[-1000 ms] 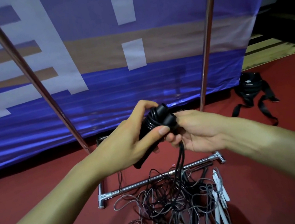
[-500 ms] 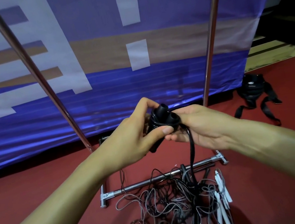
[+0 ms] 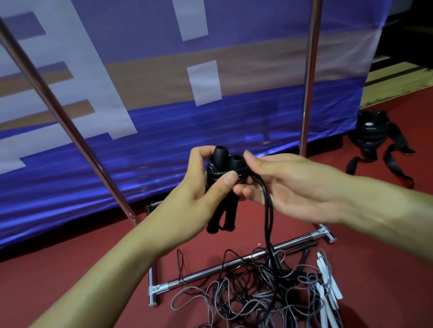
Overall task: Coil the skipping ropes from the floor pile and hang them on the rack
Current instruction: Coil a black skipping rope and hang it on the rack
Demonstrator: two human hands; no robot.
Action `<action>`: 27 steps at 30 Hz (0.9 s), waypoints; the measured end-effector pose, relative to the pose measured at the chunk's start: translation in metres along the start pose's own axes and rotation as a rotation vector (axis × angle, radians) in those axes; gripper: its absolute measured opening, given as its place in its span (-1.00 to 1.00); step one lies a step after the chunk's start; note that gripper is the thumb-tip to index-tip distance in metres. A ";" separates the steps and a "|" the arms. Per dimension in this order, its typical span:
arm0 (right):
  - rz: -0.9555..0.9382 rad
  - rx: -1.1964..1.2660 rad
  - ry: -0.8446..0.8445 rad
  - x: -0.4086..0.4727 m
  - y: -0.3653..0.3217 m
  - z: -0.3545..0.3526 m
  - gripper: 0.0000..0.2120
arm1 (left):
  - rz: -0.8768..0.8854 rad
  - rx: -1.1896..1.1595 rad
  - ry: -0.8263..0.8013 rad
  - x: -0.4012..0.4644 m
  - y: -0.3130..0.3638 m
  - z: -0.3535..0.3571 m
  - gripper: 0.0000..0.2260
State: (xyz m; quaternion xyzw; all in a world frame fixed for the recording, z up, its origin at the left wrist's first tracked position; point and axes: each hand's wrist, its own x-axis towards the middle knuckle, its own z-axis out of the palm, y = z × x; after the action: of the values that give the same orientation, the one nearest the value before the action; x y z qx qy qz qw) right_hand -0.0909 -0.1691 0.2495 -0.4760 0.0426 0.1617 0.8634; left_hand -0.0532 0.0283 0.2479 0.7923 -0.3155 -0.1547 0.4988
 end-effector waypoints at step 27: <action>-0.053 0.004 0.038 0.008 0.011 0.000 -0.51 | -0.116 -0.345 0.148 0.008 -0.001 0.014 -0.51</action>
State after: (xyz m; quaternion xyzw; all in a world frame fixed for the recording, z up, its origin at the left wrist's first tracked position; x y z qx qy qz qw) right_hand -0.0873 -0.1619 0.2385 -0.4782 0.0466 0.1295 0.8674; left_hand -0.0549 0.0134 0.2414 0.7212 -0.2007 -0.1764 0.6391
